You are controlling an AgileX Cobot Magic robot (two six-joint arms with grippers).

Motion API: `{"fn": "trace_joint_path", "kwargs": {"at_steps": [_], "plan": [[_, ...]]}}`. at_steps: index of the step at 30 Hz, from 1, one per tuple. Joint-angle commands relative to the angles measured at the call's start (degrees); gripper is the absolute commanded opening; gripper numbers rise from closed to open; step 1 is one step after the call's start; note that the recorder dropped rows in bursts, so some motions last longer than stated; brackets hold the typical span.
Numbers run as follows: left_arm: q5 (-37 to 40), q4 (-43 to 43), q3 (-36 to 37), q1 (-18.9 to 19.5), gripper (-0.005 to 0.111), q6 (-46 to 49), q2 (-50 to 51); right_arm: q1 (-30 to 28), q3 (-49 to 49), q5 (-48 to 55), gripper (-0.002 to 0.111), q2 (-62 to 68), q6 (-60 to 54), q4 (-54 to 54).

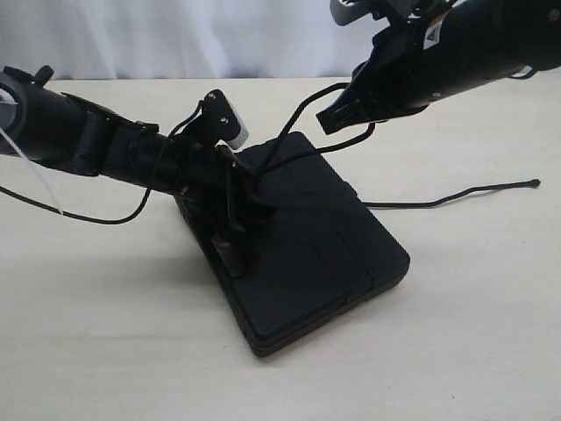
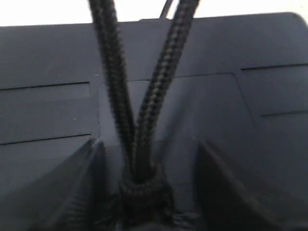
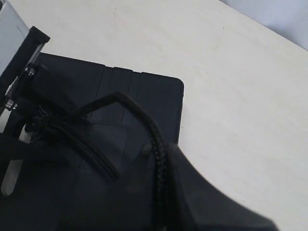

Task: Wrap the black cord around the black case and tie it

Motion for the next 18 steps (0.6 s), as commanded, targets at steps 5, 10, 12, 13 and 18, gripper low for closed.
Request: {"fn": "trace_joint_path", "kwargs": {"at_steps": [5,10,12,13,18], "plan": [[1.88,0.14,-0.52,-0.06,0.0,1.78,0.02,-0.18,-0.33,-2.14,0.014,-0.39,5.57,-0.24],[1.88,-3.34,-0.52,-0.06,0.0,1.67,0.02,-0.18,-0.8,-0.35,0.052,-3.43,9.02,-3.15],[1.88,-4.26,-0.52,-0.06,0.0,1.67,0.02,-1.61,-2.86,3.46,0.061,-6.27,13.25,-9.89],[1.88,-4.26,-0.52,-0.06,0.0,1.67,0.02,-2.85,-3.67,4.59,0.061,-6.98,15.43,-11.84],[1.88,-4.13,-0.52,-0.06,0.0,1.67,0.02,-15.79,-4.69,12.49,0.061,-4.51,22.57,-15.58]]}}
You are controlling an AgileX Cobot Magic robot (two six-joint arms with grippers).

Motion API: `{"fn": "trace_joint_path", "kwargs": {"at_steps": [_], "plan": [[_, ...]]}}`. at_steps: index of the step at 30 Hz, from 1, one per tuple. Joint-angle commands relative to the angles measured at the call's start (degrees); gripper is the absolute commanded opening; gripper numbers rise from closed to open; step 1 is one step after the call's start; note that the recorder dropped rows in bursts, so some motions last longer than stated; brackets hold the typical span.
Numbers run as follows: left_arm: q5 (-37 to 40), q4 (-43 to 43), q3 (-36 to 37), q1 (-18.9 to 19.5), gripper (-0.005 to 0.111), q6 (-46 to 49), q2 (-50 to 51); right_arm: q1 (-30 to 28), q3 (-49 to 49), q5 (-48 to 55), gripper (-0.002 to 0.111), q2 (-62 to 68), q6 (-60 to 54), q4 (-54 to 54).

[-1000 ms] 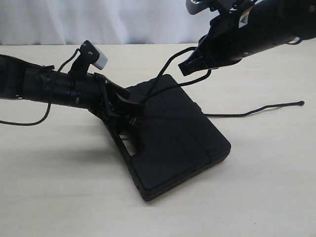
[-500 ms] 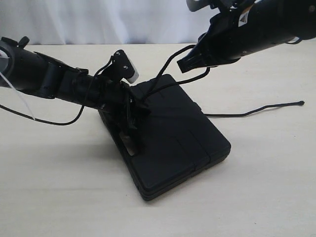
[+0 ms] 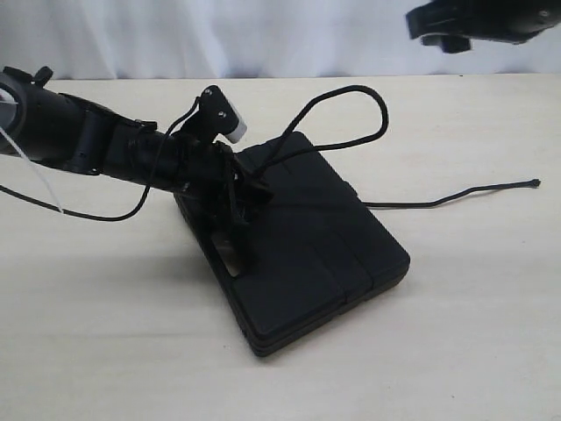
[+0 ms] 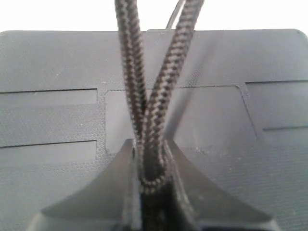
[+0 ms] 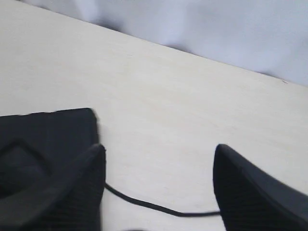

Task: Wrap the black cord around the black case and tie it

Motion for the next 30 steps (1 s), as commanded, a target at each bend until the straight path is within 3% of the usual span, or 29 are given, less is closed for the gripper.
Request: {"fn": "trace_joint_path", "kwargs": {"at_steps": [1,5,9,20,30], "plan": [[1.27,-1.24,-0.42,-0.06,0.0,1.67,-0.19,-10.69,-0.16,6.91,0.061,4.76,2.61,-0.19],[2.6,-1.09,-0.32,-0.06,0.0,1.67,-0.19,-17.42,-0.16,9.24,0.061,13.05,2.61,1.39],[3.07,0.18,-0.32,-0.06,0.0,1.67,-0.19,-20.09,-1.29,9.23,0.061,21.15,6.33,1.57],[0.77,6.68,-0.32,-0.06,0.0,1.67,-0.19,-20.66,-15.77,14.14,0.061,40.69,12.16,10.34],[0.53,6.67,-0.32,-0.06,0.0,1.67,-0.19,-20.66,-19.56,13.88,0.061,47.1,16.7,10.07]]}}
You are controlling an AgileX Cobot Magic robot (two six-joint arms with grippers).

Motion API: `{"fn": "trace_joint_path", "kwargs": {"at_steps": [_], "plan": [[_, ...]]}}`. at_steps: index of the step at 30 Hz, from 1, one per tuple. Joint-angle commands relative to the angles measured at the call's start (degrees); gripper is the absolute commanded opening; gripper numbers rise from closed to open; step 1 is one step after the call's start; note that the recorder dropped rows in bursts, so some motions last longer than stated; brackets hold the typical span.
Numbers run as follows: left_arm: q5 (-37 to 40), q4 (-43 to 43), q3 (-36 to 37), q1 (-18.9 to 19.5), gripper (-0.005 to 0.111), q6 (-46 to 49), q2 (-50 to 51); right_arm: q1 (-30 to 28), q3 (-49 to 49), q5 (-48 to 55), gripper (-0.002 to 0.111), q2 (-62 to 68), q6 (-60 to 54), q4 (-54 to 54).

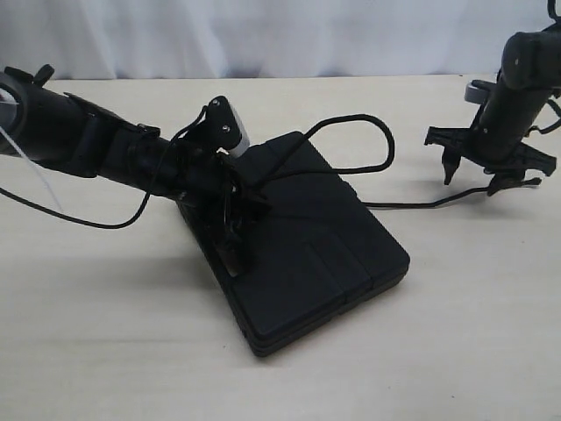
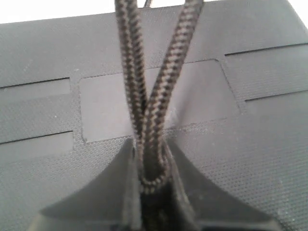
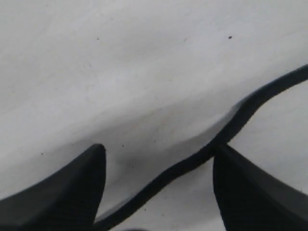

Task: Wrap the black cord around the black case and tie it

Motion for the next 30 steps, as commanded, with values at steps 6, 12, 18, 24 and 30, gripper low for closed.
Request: {"fn": "trace_joint_path", "kwargs": {"at_steps": [6,12,18,24,30], "plan": [[-0.32,-0.05,-0.32,-0.06,0.0,1.67,-0.19,-0.38,-0.64,0.43,0.043,2.15,2.47,0.76],[-0.32,-0.05,-0.32,-0.06,0.0,1.67,-0.19,-0.38,-0.64,2.29,0.041,2.15,2.21,4.36],[-0.3,-0.31,-0.43,-0.06,0.0,1.67,-0.19,-0.38,-0.88,5.77,0.06,0.74,0.28,3.82],[0.16,-0.04,-0.43,-0.06,0.0,1.67,-0.19,-0.38,2.28,-2.09,0.058,0.74,0.65,4.35],[0.16,-0.37,-0.43,-0.06,0.0,1.67,-0.19,0.96,2.37,-5.81,0.004,0.74,-3.36,3.83]]}}
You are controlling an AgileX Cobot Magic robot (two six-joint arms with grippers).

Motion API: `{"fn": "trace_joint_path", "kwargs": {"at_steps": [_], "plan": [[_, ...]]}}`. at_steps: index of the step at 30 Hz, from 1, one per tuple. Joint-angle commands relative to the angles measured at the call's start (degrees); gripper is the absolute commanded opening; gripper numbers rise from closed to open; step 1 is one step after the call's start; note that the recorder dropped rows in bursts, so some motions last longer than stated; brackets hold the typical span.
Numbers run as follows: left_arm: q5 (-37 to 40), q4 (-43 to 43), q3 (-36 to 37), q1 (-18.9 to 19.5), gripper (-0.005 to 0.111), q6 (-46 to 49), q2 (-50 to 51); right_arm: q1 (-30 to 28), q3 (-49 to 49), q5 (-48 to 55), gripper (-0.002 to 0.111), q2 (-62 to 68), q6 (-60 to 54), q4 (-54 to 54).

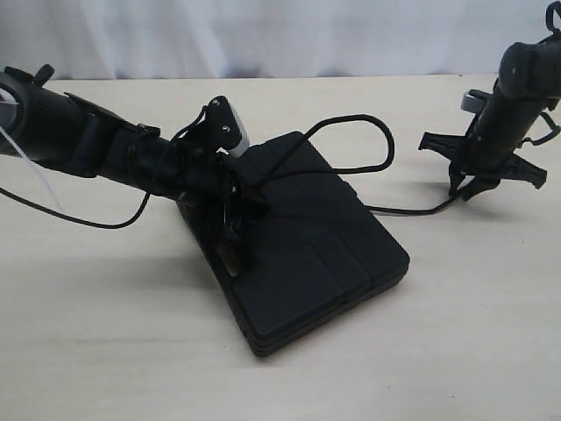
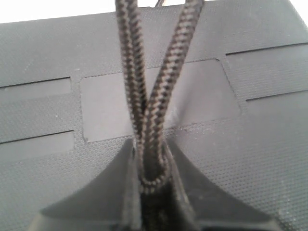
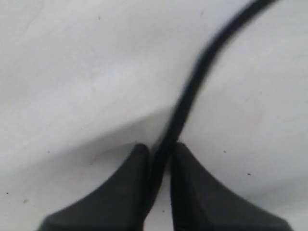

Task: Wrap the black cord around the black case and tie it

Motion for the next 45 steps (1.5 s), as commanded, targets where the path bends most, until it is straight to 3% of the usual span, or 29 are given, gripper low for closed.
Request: {"fn": "trace_joint_path", "kwargs": {"at_steps": [1,5,8,12,15,19,25,29,32,35,38,42,45], "plan": [[0.37,-0.37,-0.43,-0.06,0.0,1.67,-0.19,1.48,0.55,-3.83,0.004,-0.01,-6.21,0.06],[0.37,-0.37,-0.43,-0.06,0.0,1.67,-0.19,3.54,5.13,-11.67,0.004,-4.31,-10.06,-0.46],[0.25,-3.05,-0.43,-0.06,0.0,1.67,-0.19,3.65,18.73,-25.37,0.004,-13.73,-17.03,1.86],[0.45,-8.19,-0.43,-0.06,0.0,1.67,-0.19,5.11,35.78,-41.71,0.004,-24.61,-45.41,20.18],[1.92,-8.02,-0.43,-0.06,0.0,1.67,-0.19,10.1,46.85,-51.89,0.004,-30.75,-60.25,22.91],[2.4,-8.02,-0.43,-0.06,0.0,1.67,-0.19,15.26,52.9,-62.29,0.004,-33.73,-62.17,21.87],[0.76,-8.02,-0.33,-0.06,0.0,0.3,-0.19,24.6,59.67,-73.62,0.004,-35.69,-59.28,10.08],[-4.04,-7.72,-0.33,-0.06,0.0,-4.01,-0.19,26.29,64.69,-82.96,0.004,-35.69,-59.28,8.84],[-1.14,-3.01,-0.33,-0.06,0.0,-6.25,-0.19,26.29,67.45,-90.79,0.004,-35.69,-56.88,4.02],[-1.14,-2.89,-0.33,-0.06,0.0,-6.89,-0.19,26.29,67.45,-91.84,0.004,-35.69,-53.02,-2.71],[-0.59,-2.89,-0.33,-0.06,0.0,-6.9,-0.19,26.29,67.45,-93.34,0.004,-35.69,-52.9,-1.73],[5.97,-2.72,-0.43,-0.06,0.0,-7.95,-0.59,26.17,67.45,-95.13,0.004,-35.69,-58.85,11.73],[10.97,5.7,-2.38,0.64,0.0,-19.87,-1.92,25.94,67.54,-97.9,0.004,-35.69,-62.46,13.04]]}}
